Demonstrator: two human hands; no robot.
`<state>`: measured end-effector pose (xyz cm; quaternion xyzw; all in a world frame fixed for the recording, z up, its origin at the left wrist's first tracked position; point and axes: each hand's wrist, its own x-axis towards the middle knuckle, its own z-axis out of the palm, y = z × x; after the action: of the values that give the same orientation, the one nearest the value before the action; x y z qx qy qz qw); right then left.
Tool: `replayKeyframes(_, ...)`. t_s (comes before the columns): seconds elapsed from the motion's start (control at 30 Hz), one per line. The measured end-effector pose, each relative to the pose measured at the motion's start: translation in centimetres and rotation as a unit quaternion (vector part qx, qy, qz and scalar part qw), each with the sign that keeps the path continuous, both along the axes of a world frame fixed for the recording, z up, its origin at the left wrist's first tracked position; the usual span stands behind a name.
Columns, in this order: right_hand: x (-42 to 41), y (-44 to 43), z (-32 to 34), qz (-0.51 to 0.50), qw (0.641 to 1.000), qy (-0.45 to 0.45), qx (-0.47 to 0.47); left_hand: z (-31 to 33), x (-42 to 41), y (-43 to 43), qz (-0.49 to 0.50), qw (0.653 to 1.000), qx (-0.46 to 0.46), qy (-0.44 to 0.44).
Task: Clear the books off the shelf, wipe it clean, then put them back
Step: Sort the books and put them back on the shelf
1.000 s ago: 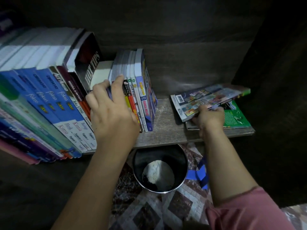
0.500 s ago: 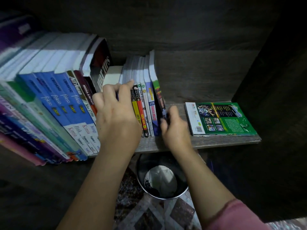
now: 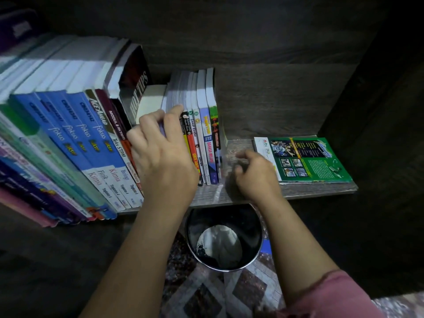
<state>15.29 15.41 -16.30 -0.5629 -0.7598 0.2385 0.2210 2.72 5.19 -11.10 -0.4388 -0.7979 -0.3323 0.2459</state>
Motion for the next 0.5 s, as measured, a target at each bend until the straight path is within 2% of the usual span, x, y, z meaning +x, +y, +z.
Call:
replayKeyframes(0.13,1.5,1.3,-0.1,-0.169,0.976,-0.133,-0.034,-0.3,0.1,0.2,0.013,1.000,0.006,0.006)
replayKeyframes(0.2,2.2,1.6,-0.3,-0.230,0.957,-0.160,-0.071,-0.4,0.2,0.2,0.017,1.000,0.004,0.010)
replayKeyframes(0.3,2.9,2.2,-1.1,-0.268,0.946,-0.143,-0.115,-0.5,0.2,0.4,0.025,1.000,-0.001,0.015)
replayKeyframes(0.4,3.3,2.7,-1.7,-0.290,0.944,-0.106,-0.119,-0.5,0.2,0.5,0.030,0.999,-0.003,0.013)
replayKeyframes(0.5,3.3,3.0,-1.9,-0.307,0.945,0.003,-0.109,-0.5,0.3,0.5,0.030,0.999,-0.003,0.017)
